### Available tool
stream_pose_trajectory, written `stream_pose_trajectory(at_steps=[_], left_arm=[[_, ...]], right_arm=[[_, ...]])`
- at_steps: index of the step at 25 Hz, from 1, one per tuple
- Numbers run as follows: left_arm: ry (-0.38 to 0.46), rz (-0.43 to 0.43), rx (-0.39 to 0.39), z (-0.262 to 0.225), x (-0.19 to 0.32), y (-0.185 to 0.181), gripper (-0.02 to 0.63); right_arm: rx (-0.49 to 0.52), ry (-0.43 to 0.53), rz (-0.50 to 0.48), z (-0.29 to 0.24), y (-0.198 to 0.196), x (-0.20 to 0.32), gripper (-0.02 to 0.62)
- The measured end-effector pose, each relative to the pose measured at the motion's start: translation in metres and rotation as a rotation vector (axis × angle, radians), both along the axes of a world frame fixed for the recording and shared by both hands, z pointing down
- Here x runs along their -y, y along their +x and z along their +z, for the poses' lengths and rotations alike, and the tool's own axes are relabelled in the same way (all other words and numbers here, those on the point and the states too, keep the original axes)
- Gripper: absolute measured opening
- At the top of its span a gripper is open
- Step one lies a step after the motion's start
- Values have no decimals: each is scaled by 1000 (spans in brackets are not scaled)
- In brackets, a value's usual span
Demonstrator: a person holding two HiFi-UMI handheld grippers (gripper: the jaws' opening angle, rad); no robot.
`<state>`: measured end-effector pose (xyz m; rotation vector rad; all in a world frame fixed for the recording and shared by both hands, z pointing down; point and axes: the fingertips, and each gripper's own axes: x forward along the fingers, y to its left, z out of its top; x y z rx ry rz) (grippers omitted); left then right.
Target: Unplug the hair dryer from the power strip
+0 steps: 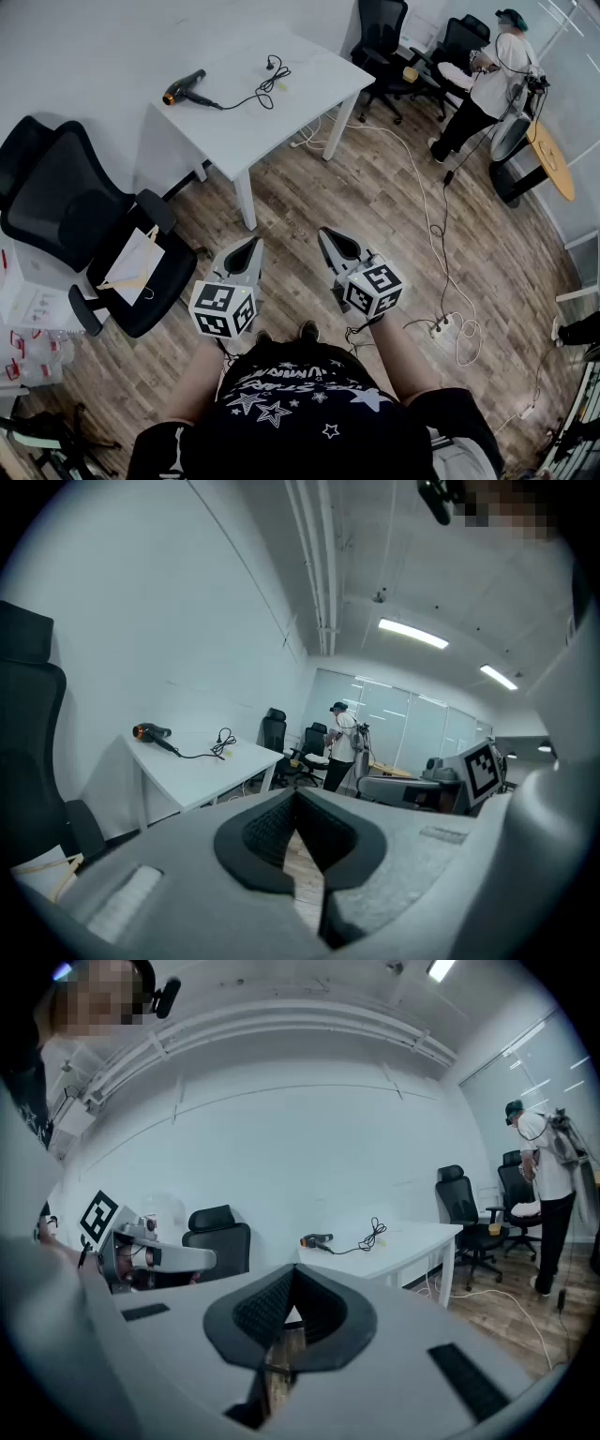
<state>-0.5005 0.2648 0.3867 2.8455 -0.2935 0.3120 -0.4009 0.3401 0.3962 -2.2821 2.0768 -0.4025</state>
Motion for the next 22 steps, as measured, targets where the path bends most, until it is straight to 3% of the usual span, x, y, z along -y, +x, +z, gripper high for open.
stream_pose_trajectory(at_steps=[12, 22], left_arm=[[-96, -41, 25, 30, 36, -30, 8], [-133, 3, 76, 55, 51, -27, 8]], right_arm=[[-20, -21, 25, 10, -12, 28, 8], [15, -35, 88, 27, -3, 34, 9]])
